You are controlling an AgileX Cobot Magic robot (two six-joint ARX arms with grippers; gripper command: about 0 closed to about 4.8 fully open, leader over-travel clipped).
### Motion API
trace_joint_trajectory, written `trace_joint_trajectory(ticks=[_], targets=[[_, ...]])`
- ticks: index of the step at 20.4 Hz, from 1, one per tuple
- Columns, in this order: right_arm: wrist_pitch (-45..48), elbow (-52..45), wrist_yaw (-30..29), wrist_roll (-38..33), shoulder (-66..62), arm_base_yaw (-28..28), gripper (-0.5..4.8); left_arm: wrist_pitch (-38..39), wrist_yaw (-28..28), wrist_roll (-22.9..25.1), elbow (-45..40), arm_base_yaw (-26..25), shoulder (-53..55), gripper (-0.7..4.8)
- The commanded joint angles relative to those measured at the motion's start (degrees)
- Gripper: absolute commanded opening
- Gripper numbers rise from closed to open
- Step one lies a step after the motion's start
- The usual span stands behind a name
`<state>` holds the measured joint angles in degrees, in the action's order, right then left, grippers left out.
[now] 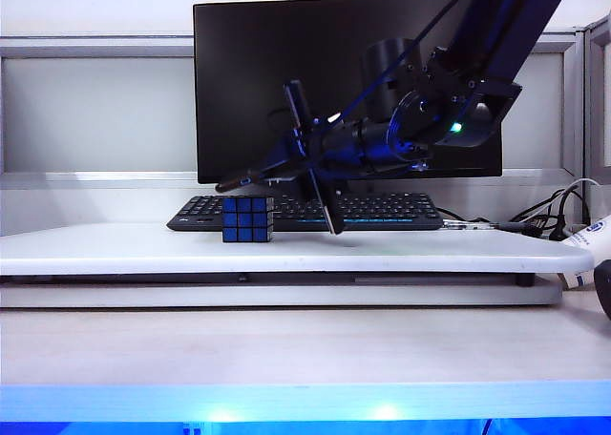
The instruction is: Put the phone on top of the Rubik's Cube.
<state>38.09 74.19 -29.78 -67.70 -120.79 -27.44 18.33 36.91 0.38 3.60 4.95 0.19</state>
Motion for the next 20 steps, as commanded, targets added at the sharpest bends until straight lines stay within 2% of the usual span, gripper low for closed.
trace_joint_trajectory(ticks=[1, 11, 12, 15, 17, 20], targets=[[1.97, 0.37, -0.33, 0.22, 0.39, -0.09, -0.08, 1.29, 0.17, 0.28, -0.17, -0.04, 0.02, -0.06], [-0.57, 0.37, -1.27, 0.20, 0.39, -0.09, -0.06, 1.29, 0.15, 0.48, -0.17, -0.04, 0.02, -0.06], [-0.57, 0.37, -1.25, 0.17, 0.39, -0.09, 0.03, 1.29, 0.13, 0.48, -0.17, -0.04, 0.02, -0.06], [-0.59, 0.37, -1.27, -0.37, 0.39, -0.09, 0.89, 1.29, 0.09, 0.50, -0.17, -0.04, 0.02, -0.06], [-0.57, 0.37, -1.27, -1.46, 0.39, -0.09, 1.17, 1.29, 0.02, 0.50, -0.17, -0.04, 0.02, -0.06], [-0.59, 0.37, -1.51, -1.51, 0.39, -0.09, 1.19, 1.29, -0.02, 0.50, -0.17, -0.04, 0.02, -0.06]])
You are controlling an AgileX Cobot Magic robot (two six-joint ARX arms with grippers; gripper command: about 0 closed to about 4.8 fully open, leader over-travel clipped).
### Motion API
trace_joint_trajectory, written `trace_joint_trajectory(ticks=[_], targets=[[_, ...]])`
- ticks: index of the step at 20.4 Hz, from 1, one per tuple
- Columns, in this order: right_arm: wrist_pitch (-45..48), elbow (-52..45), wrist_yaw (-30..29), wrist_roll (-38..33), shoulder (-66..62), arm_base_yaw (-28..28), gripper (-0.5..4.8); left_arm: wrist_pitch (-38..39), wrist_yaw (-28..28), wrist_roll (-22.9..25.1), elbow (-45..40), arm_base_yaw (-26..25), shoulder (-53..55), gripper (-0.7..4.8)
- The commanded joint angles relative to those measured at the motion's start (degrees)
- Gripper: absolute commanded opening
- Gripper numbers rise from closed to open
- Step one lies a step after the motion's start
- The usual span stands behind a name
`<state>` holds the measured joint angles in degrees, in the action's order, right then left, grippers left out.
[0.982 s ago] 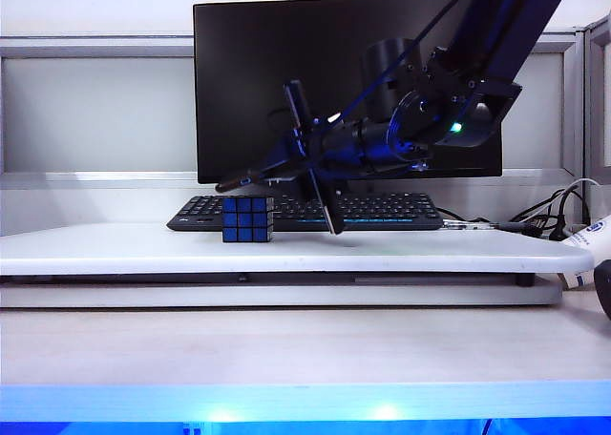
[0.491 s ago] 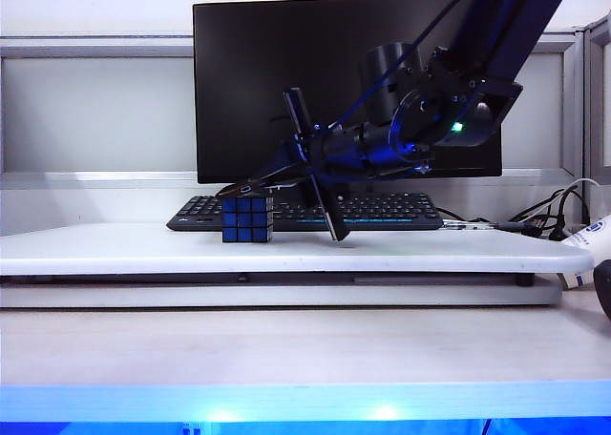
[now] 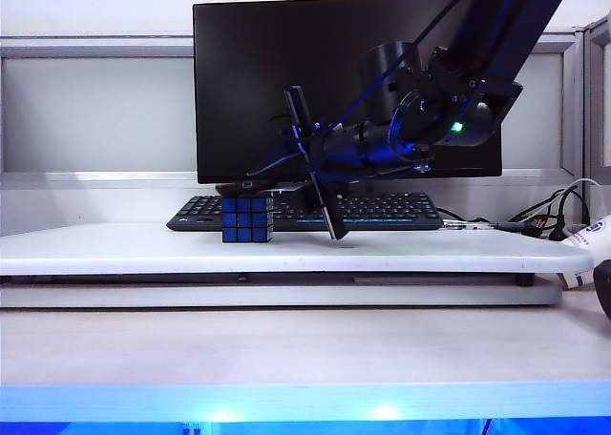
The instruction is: Put the phone on top of the Rubik's Cube.
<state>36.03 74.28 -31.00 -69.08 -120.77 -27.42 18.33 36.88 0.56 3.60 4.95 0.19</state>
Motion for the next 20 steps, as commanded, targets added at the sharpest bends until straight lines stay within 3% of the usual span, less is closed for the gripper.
trace_joint_trajectory(ticks=[1, 3, 6, 9, 11, 20], targets=[[1.46, 0.28, -0.48, -0.13, 0.37, -0.11, 1.33, 1.29, 0.00, 0.33, -0.17, -0.04, 0.02, -0.05], [1.44, 0.28, -0.70, -0.15, 0.37, -0.11, 1.79, 1.29, -0.02, 0.52, -0.17, -0.04, 0.02, -0.05], [1.42, 0.28, -1.09, -0.17, 0.37, -0.11, 1.87, 1.29, 0.00, 0.55, -0.17, -0.04, 0.02, -0.05], [-0.33, 0.28, -1.09, -0.37, 0.37, -0.11, 3.39, 1.29, -0.04, 0.57, -0.17, -0.04, 0.02, -0.06], [-1.18, 0.26, -1.09, -0.35, 0.37, -0.11, 3.68, 1.29, -0.02, 0.81, -0.17, -0.04, 0.02, -0.05], [-0.96, 0.28, -0.66, 0.52, 0.39, 1.51, 3.69, 1.27, 0.00, 0.94, -0.17, -0.04, 0.02, -0.05]])
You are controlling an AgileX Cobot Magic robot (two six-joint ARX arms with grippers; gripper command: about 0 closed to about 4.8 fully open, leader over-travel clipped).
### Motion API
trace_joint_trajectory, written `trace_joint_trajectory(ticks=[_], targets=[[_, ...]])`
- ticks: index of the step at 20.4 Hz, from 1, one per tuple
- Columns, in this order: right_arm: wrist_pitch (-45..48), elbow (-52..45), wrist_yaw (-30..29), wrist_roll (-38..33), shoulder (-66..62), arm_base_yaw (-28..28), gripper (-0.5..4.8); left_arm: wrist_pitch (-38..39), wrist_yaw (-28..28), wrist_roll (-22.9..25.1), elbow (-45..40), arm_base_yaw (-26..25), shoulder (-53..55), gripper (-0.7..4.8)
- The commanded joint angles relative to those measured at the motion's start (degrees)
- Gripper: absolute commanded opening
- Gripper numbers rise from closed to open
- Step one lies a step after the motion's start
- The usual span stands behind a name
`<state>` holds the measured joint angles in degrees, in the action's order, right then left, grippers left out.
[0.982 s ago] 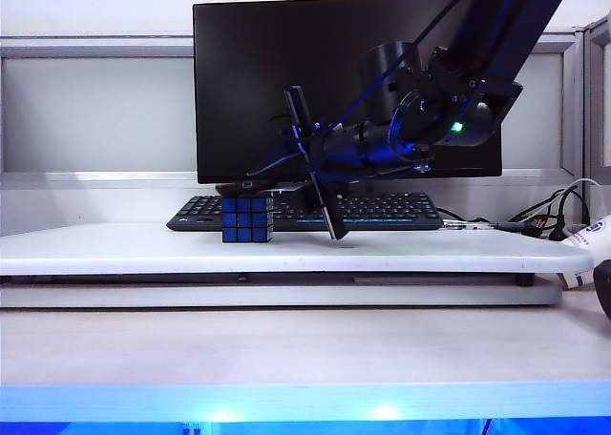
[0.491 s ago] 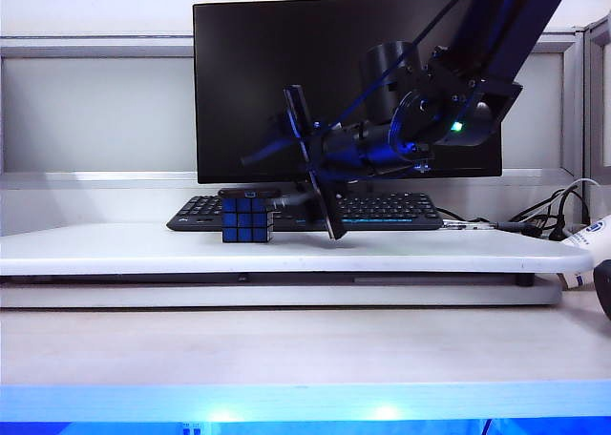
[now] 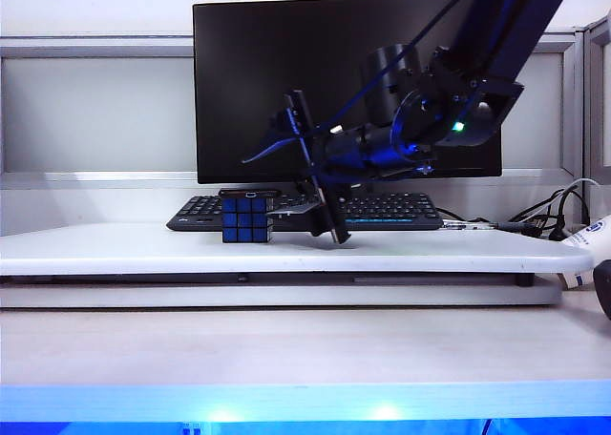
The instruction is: Put the phone on top of the Rubik's Cube.
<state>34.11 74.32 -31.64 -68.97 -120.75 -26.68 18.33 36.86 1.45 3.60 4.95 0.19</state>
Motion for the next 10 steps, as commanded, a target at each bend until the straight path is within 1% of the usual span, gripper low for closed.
trace_joint_trajectory(ticks=[1, 7, 10], targets=[[0.94, 0.22, 0.00, 0.42, 0.37, 1.11, 3.69, 1.29, 0.02, 0.04, -0.17, -0.04, 0.02, -0.06], [0.87, 0.24, -0.52, 0.59, 0.37, 3.72, 3.68, 1.27, 0.00, 0.07, -0.17, -0.04, 0.02, -0.05], [0.66, 0.22, -0.48, 3.87, 0.39, 4.87, 3.66, 1.27, 0.02, 0.04, -0.17, -0.04, 0.02, -0.05]])
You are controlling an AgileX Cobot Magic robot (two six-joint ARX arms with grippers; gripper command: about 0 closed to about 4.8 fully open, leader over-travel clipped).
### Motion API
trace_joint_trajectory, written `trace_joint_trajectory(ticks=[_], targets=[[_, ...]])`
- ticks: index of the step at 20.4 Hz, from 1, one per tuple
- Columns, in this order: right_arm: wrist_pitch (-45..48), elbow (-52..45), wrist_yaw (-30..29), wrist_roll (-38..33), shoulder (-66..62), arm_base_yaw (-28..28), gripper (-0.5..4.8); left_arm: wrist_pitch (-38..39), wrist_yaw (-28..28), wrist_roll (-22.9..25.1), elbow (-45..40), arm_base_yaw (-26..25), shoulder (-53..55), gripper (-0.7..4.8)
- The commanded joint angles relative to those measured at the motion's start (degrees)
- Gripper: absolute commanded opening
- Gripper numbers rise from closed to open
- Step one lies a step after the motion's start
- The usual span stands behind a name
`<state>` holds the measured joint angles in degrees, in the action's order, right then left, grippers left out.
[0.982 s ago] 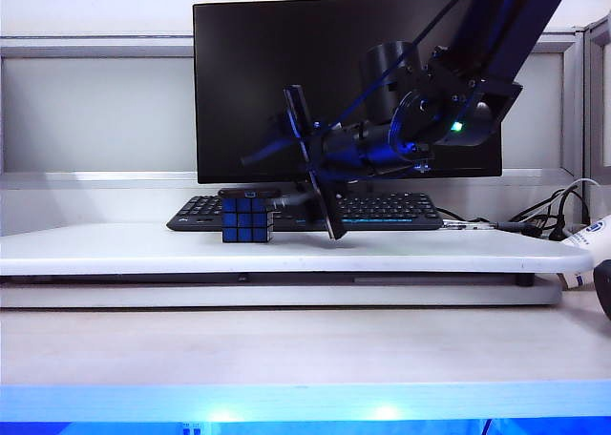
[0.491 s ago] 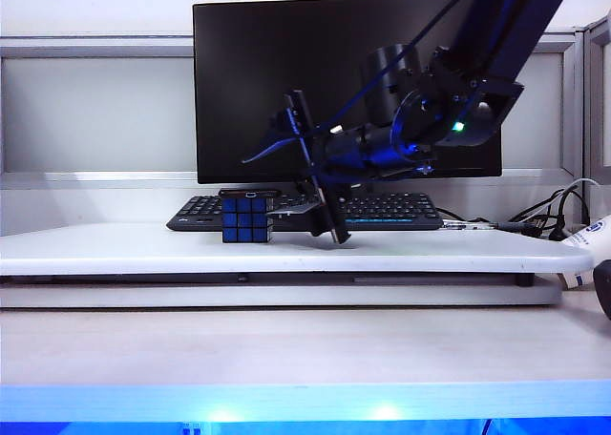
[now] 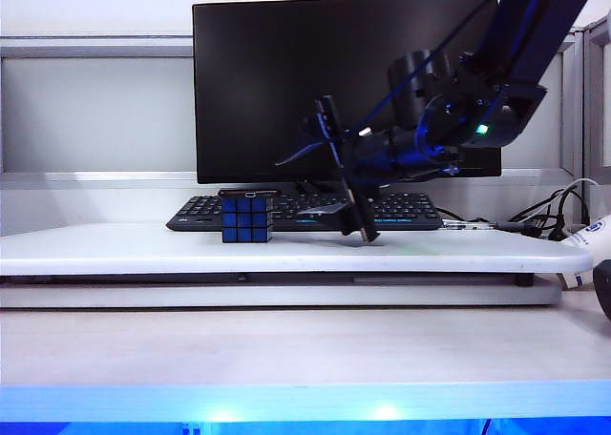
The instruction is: Put the phone on top of the Rubik's Cube.
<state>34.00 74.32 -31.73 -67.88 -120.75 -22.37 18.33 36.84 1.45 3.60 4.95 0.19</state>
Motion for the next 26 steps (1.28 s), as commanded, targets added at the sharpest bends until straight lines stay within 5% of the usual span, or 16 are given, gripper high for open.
trace_joint_trajectory(ticks=[1, 7, 17, 26], targets=[[0.48, 0.22, -1.07, 4.00, 0.39, 0.87, 3.64, 1.27, 0.04, 0.07, -0.17, -0.04, 0.02, -0.05], [-0.57, 0.22, -5.86, 10.21, 0.63, 1.70, 3.04, 1.27, 0.04, 0.07, -0.17, -0.04, 0.02, -0.05], [-7.30, 0.20, -13.92, 20.17, 3.80, 5.55, 3.01, 1.27, 0.15, 0.04, -0.17, -0.04, 0.02, -0.05], [-40.41, 0.20, -13.31, 48.33, 14.43, 6.38, 2.60, 1.27, 0.26, 0.07, -0.17, -0.04, 0.02, -0.05]])
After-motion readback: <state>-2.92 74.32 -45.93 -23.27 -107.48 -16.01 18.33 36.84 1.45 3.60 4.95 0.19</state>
